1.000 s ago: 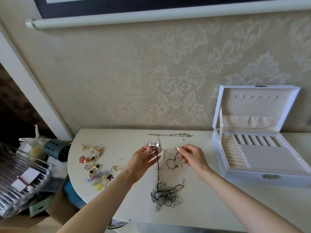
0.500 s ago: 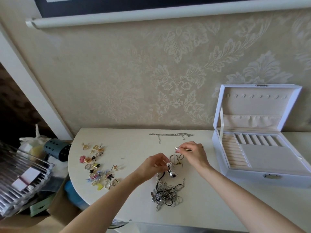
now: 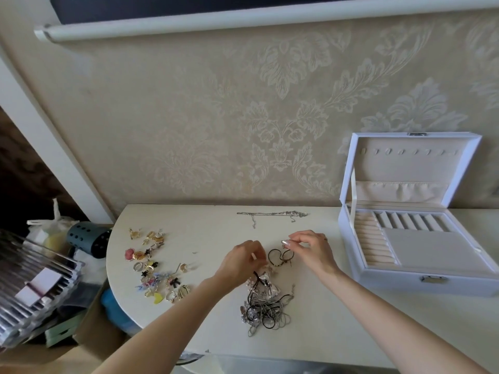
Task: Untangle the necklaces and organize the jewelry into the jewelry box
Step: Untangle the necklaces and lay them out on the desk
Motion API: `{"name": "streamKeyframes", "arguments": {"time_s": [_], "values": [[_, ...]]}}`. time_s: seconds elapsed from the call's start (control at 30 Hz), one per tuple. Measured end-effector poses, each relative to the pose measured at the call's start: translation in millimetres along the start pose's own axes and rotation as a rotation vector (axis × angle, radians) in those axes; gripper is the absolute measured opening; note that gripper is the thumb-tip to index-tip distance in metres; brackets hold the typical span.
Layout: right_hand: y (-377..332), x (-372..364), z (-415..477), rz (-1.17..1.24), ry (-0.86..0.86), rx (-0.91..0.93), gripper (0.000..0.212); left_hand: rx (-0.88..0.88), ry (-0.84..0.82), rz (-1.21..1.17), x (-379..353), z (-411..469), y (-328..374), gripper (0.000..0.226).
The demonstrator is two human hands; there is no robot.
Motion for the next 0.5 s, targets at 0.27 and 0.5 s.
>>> {"name": "streamKeyframes", "arguments": {"time_s": [0.27, 0.5], "values": [[-12.8, 0.6, -2.8, 0.228, -0.018, -0.011, 0.008, -0.136, -0.217, 0.14, -1.6, 14.5, 14.2, 0.016], [-20.8, 0.5, -7.1, 0.398, -0.044, -0.074, 0.014, -0.245, -0.148, 0.353, -1.0, 15.4, 15.6, 0.018]]}}
Point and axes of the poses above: each hand's wrist, its own z-axis towards the middle knuckle, its own x-axis out of the back of the hand, y = z × x, the point moved 2 cm from there along z, towards the middle knuckle, and after that the axes turned 13 degrees about z, right-handed, at the moved point
